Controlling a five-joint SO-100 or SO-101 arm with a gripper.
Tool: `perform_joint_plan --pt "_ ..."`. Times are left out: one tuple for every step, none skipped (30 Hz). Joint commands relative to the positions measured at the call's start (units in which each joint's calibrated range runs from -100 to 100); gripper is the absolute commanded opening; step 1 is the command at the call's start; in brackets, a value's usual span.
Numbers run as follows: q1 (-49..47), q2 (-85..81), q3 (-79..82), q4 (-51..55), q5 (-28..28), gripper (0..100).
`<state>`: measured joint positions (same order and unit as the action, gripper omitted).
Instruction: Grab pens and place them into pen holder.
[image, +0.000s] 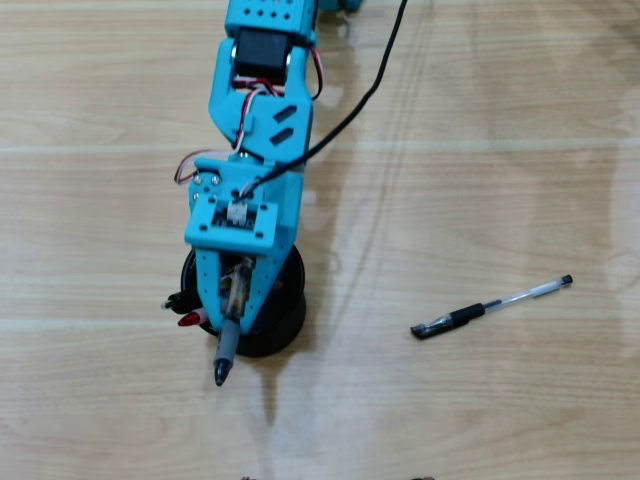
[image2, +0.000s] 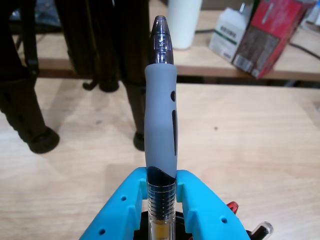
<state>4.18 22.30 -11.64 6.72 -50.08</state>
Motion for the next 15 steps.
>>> perform_joint_plan --pt "0.58 0.27 -3.98 -1.09 -0.10 3" --pt "0.58 0.27 -3.98 -1.09 -0.10 3" --pt "0.58 0.27 -3.98 -1.09 -0.10 5" --pt "0.66 0.27 -3.98 -1.09 -0.05 6" --pt "0.66 0.27 -3.98 -1.09 0.00 7" --pt "0.74 0.27 -3.98 -1.09 0.21 8" --pt "0.74 0.27 -3.98 -1.09 0.21 8" --pt "0.74 0.27 -3.98 -1.09 0.21 8" --pt "0.74 0.18 -3.98 -1.09 0.21 8" --pt "0.74 0.18 -3.98 -1.09 0.21 8" --pt "0.74 0.10 -3.98 -1.09 0.26 8" --pt "0.66 0.10 -3.98 -1.09 0.37 8" --pt "0.50 0.10 -3.98 -1.09 0.42 8" --pt "0.34 0.01 -3.98 -1.00 0.47 8" --pt "0.18 -0.58 -3.98 -0.57 0.52 8"
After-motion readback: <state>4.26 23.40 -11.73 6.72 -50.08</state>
